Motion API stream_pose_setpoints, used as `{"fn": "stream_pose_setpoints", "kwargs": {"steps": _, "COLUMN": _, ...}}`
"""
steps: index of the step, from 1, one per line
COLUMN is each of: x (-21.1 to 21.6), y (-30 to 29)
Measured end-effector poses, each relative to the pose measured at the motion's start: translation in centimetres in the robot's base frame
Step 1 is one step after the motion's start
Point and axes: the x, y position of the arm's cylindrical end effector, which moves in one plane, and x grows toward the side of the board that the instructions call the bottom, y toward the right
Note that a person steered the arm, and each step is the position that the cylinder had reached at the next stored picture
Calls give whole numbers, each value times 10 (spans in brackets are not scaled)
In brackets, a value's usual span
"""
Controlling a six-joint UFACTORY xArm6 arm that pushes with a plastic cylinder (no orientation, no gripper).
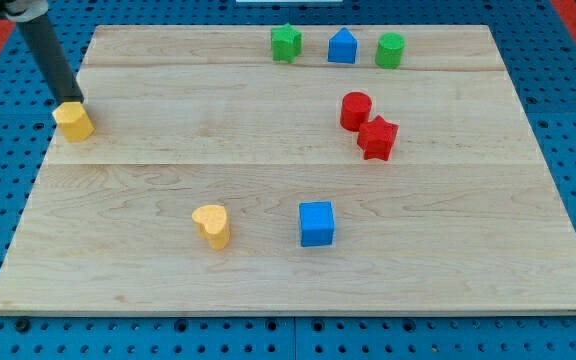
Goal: Place the yellow hexagon left of yellow heart
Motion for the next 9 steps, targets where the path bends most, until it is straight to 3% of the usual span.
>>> {"fn": "stream_pose_setpoints", "kwargs": {"steps": 1, "x": 45, "y": 3}}
{"fn": "stream_pose_setpoints", "kwargs": {"steps": 3, "x": 137, "y": 64}}
{"fn": "stream_pose_setpoints", "kwargs": {"steps": 7, "x": 95, "y": 105}}
{"fn": "stream_pose_setpoints", "kwargs": {"steps": 9, "x": 128, "y": 109}}
